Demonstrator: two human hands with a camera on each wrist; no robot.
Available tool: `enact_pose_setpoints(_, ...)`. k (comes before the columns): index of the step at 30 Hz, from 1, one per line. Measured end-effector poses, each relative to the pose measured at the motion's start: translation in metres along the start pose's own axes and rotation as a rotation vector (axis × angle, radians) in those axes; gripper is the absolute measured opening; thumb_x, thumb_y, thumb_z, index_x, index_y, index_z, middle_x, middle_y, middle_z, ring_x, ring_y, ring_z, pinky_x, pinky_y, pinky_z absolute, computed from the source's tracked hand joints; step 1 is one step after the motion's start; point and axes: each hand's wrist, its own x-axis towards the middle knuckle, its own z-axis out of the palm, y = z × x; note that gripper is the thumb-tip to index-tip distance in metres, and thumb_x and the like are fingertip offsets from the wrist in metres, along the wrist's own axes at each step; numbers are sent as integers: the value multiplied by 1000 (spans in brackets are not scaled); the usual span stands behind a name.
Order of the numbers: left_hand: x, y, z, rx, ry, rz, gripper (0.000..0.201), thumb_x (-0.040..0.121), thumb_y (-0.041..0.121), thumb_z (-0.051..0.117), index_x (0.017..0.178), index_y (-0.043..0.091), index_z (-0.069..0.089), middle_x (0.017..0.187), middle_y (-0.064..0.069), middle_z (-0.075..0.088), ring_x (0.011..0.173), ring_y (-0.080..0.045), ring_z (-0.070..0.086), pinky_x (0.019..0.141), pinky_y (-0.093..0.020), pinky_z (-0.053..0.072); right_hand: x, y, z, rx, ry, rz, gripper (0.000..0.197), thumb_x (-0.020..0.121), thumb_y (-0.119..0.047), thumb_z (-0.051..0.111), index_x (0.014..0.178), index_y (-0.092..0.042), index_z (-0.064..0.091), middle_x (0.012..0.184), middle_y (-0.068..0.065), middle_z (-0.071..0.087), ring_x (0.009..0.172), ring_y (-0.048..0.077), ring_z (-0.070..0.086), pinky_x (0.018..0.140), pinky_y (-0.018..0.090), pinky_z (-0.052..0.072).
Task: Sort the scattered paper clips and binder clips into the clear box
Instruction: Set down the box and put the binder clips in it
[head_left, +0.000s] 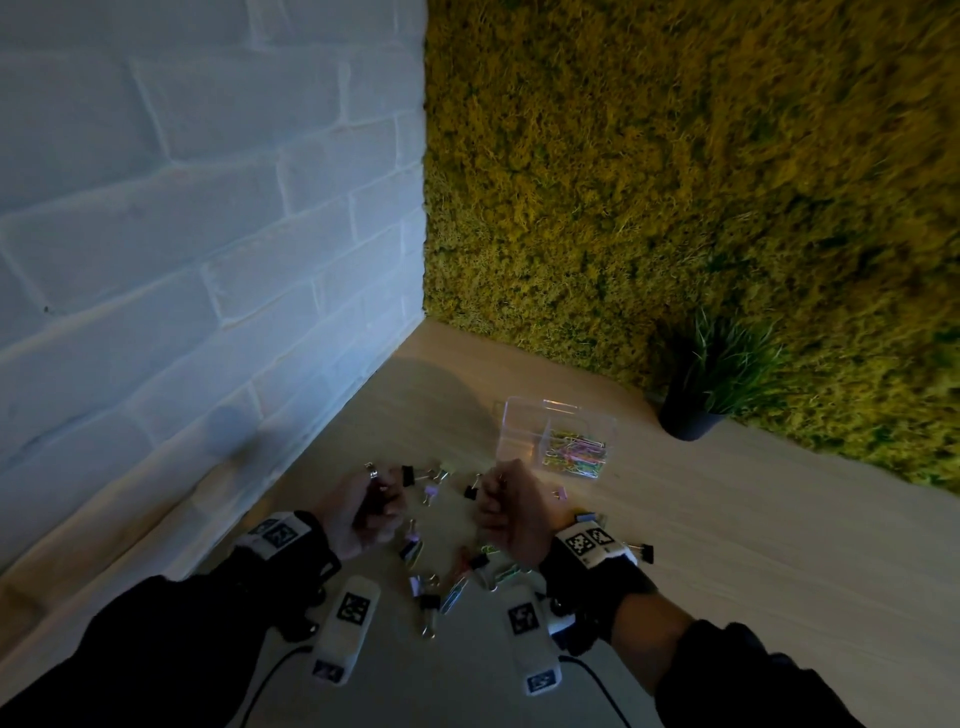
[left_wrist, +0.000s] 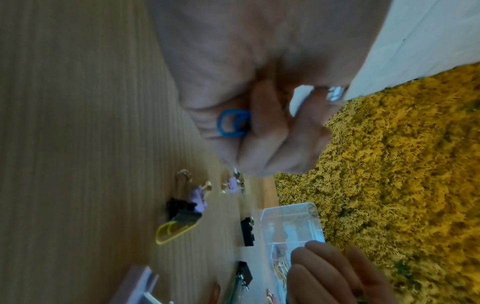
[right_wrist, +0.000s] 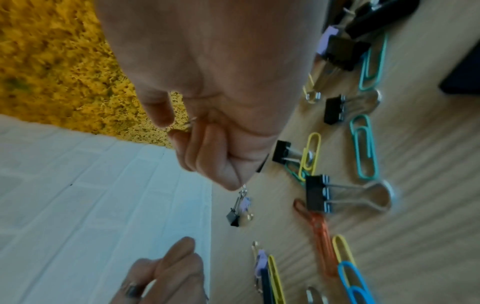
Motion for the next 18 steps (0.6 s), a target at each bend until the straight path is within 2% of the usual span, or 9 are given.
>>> enact_pose_setpoints(3, -4, 0, 1, 349, 70, 60, 40, 94, 9, 34, 58, 13, 51, 32, 7, 34, 23, -3, 27, 29, -7, 21, 1, 4, 3, -149, 54, 60, 45, 96, -28, 37, 53, -16, 38, 37, -6, 34, 29, 5, 26, 35, 11, 18)
enact_pose_setpoints(5, -4, -1, -1, 796, 136, 260, 34, 89, -2, 49, 60, 15, 50, 40, 9, 45, 29, -1, 41, 36, -18, 40, 0, 5, 6, -646, 28, 18, 37, 98, -16, 36, 64, -11, 48, 42, -4, 39, 31, 2, 32, 35, 14, 25)
enact_pose_setpoints(6, -4, -2, -2, 1012, 131, 336, 34, 83, -2, 60, 59, 19, 50, 49, 11, 48, 39, 3, 48, 48, -18, 45, -1, 6, 9, -930, 7, -19, 32, 98, -13, 36, 76, -6, 57, 52, 2, 46, 39, 3, 43, 41, 16, 30)
enact_pose_setpoints(8, -3, -6, -6, 1273, 91, 351, 31, 75, 9, 73, 61, 24, 49, 63, 12, 47, 54, 3, 46, 53, -9, 37, 3, 12, 12, -1331, -25, -156, 30, 98, -14, 39, 104, 3, 62, 89, 18, 64, 81, 21, 62, 63, 23, 37)
enact_pose_setpoints(9, -2, -9, -9, 1308, 86, 347, 31, 74, 11, 74, 62, 25, 49, 65, 12, 46, 57, 3, 42, 52, -7, 35, 4, 15, 13, -1418, -56, -214, 30, 98, -15, 41, 112, 2, 61, 107, 19, 65, 100, 26, 61, 74, 24, 37)
enact_pose_setpoints(10, 1, -10, -13, 1319, 82, 338, 30, 75, 12, 73, 63, 25, 48, 66, 12, 46, 60, 3, 40, 51, -7, 34, 4, 18, 15, -1494, -92, -237, 31, 97, -16, 42, 116, -2, 61, 116, 17, 64, 109, 26, 59, 82, 23, 38)
enact_pose_setpoints(12, 6, -11, -17, 1307, 107, 336, 29, 76, 10, 70, 64, 25, 48, 68, 10, 48, 63, 0, 42, 52, -8, 32, 7, 24, 15, -1656, -138, -264, 33, 96, -20, 42, 121, -9, 60, 121, 16, 63, 113, 28, 58, 93, 30, 44)
enact_pose_setpoints(16, 8, -11, -18, 1257, 218, 363, 25, 76, 7, 64, 66, 25, 50, 72, 1, 54, 68, -14, 50, 68, -29, 46, 4, 21, 11, -1888, -107, -198, 35, 95, -24, 39, 125, -21, 56, 125, 13, 59, 115, 32, 56, 95, 41, 47)
enact_pose_setpoints(18, 6, -14, -14, 1304, 189, 414, 25, 78, 10, 64, 65, 26, 50, 69, 6, 53, 61, -7, 46, 61, -19, 39, -2, 13, 10, -1883, -84, -197, 33, 95, -27, 40, 122, -24, 58, 125, 10, 60, 115, 30, 57, 95, 39, 46)
